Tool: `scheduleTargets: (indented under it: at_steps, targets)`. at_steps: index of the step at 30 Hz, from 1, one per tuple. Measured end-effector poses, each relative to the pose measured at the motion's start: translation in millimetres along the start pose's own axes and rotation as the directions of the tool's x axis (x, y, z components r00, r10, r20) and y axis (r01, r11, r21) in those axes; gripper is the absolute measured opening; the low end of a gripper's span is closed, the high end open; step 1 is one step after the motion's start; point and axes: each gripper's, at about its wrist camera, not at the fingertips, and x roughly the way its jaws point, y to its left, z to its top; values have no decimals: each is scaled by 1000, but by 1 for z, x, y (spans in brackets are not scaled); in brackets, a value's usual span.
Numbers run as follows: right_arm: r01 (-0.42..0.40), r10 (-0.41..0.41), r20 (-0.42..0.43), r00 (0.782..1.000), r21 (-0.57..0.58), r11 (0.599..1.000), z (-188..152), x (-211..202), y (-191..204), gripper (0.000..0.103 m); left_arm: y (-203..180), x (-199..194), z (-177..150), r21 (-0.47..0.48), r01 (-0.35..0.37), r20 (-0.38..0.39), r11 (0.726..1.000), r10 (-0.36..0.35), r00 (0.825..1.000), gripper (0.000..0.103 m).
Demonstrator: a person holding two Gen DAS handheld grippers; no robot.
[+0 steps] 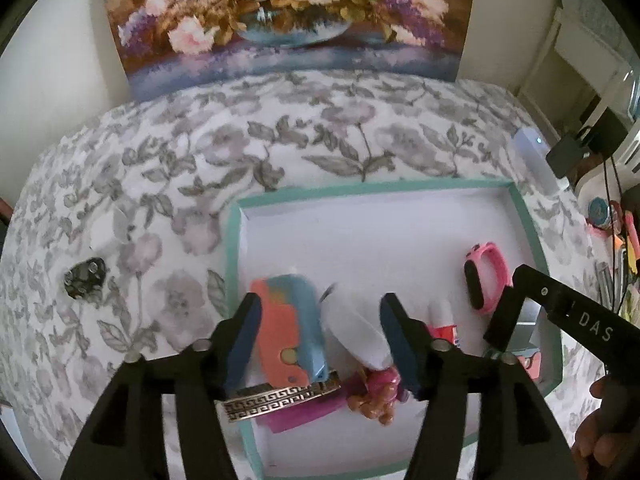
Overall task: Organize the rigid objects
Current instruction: 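Carry the pink-and-blue case and black charger into the tray and open both grippers, then move both grippers back to the black toy car and white charger cube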
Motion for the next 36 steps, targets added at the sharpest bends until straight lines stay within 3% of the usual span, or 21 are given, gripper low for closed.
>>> scheduleTargets:
  at_steps: [5,6,8,12,14,19,23,28,36]
  targets:
    - [4,-3,30,1000,-35,999,2,-11,11,54,16,-15,6,-37,11,31,999,-10,999,70]
    - [7,-5,38,999,-49,999,2,-14,15,56,23,-18,8,-61,6,38,998,-3,999,71]
    - [14,-10,45,999,-73,997,2,-16,23,62,39,-21,10,-108,-9,47,994,14,999,85]
    - [9,-5,34,999,-108,994,-2,-11,37,72,79,-21,10,-198,-48,48,979,59,997,85]
    - [14,-11,20,1000,-132,991,-6,-5,46,77,100,-19,7,-243,-86,37,966,98,994,94]
    - [1,0,4,1000,-180,984,-15,4,66,87,145,-13,-1,-311,-158,2,937,167,986,95]
    - [-31,33,9,999,-222,975,-22,6,89,103,178,-11,-7,-364,-185,-17,913,192,981,95]
    - [-40,49,28,998,-268,963,-29,6,117,103,216,-16,-16,-423,-204,-26,883,214,977,95]
    - [-122,134,21,991,-304,945,-39,9,171,103,277,-23,-33,-500,-230,-38,835,244,969,95]
